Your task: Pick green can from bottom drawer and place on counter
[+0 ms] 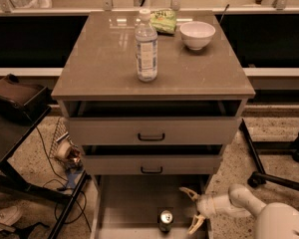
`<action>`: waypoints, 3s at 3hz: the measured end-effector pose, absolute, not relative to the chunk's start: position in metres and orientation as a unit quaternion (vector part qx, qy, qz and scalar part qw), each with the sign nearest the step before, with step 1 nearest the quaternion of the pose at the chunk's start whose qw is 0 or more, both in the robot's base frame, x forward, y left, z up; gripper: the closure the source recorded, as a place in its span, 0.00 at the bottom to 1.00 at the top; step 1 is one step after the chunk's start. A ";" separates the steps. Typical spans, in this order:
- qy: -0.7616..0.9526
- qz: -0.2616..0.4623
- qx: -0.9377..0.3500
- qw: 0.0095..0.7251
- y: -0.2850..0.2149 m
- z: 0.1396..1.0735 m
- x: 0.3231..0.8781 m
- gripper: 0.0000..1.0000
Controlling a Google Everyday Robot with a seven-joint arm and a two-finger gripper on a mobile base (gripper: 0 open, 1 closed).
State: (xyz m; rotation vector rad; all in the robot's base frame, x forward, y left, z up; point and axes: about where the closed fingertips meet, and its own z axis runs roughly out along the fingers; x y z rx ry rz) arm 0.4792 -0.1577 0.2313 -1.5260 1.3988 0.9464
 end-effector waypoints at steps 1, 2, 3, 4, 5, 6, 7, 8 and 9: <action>0.553 0.398 -0.610 0.405 -0.144 0.223 0.470 0.00; 0.548 0.419 -0.607 0.395 -0.130 0.218 0.461 0.00; 0.548 0.434 -0.607 0.379 -0.118 0.213 0.455 0.00; 0.546 0.448 -0.603 0.369 -0.109 0.209 0.452 0.00; 0.548 0.457 -0.593 0.372 -0.103 0.209 0.451 0.00; 0.545 0.467 -0.588 0.373 -0.097 0.208 0.452 0.00; 0.544 0.465 -0.593 0.369 -0.090 0.209 0.453 0.13; 0.549 0.447 -0.607 0.360 -0.084 0.210 0.455 0.37; 0.550 0.446 -0.609 0.358 -0.080 0.209 0.453 0.60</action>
Offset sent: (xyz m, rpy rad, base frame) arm -0.0263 0.0395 -0.0175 0.0401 0.1071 0.0940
